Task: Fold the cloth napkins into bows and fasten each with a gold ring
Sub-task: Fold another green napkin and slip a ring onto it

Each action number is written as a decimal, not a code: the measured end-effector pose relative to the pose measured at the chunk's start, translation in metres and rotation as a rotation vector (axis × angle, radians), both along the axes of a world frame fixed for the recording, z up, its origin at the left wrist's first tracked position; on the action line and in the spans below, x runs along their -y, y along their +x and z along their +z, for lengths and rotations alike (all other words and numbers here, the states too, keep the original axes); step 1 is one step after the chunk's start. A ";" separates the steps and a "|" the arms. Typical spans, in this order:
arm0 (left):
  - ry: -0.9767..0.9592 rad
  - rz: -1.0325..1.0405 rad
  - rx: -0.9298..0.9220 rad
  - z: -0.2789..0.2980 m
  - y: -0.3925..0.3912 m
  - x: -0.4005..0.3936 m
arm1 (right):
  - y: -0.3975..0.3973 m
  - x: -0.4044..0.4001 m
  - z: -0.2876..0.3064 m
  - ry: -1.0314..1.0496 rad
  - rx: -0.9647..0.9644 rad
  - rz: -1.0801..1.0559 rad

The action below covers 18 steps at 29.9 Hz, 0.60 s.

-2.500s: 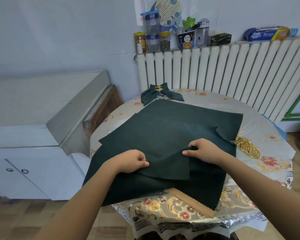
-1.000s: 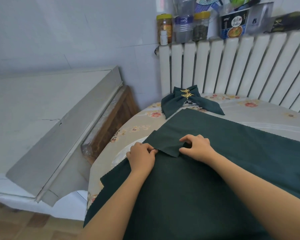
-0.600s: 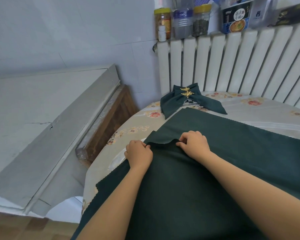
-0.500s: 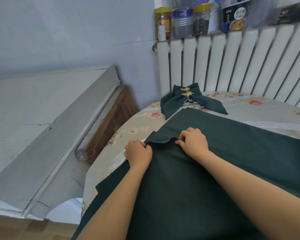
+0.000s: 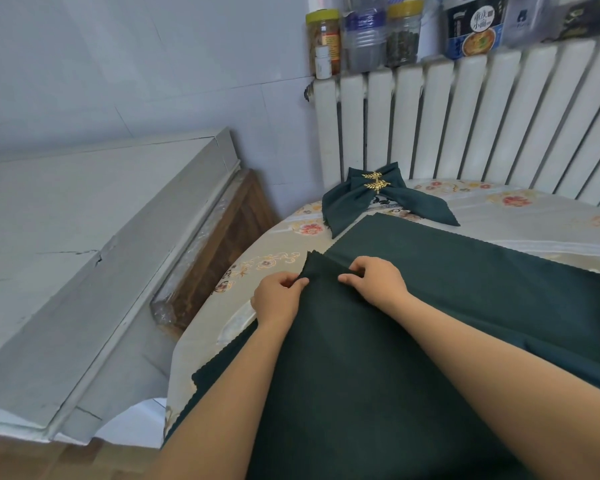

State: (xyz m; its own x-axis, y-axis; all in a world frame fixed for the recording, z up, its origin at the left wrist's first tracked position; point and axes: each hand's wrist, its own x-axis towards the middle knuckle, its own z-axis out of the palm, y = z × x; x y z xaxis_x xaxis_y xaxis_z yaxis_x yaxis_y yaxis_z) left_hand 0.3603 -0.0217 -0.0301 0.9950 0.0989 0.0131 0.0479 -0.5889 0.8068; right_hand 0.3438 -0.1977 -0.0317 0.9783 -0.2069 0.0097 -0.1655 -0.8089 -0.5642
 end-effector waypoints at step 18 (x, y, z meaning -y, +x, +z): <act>-0.054 0.074 0.034 0.044 -0.030 0.018 | -0.152 0.093 0.006 -0.644 0.020 -0.102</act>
State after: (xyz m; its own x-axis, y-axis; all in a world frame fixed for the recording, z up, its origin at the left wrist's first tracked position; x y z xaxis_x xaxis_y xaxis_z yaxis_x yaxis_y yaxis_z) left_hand 0.3304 -0.0401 0.0135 0.9841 0.1732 0.0395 0.0615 -0.5407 0.8390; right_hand 0.1915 -0.2910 -0.0256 0.9524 -0.2453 0.1810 -0.2537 -0.9670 0.0246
